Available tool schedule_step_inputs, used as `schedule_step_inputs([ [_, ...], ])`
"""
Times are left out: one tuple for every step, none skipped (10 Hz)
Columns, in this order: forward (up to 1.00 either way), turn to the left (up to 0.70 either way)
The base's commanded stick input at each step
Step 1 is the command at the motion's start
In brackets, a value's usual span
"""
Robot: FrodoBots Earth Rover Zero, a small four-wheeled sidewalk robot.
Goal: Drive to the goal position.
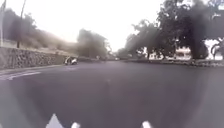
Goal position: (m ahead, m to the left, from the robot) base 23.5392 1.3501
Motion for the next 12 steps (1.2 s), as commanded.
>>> schedule_step_inputs([
  [0.70,0.00],
  [0.70,0.00],
  [0.70,0.00],
  [0.70,0.00],
  [0.70,0.00],
  [0.70,0.00],
  [0.70,0.00],
  [0.70,0.00],
  [0.70,0.00],
  [0.70,0.00],
  [0.70,0.00],
  [0.70,0.00],
])
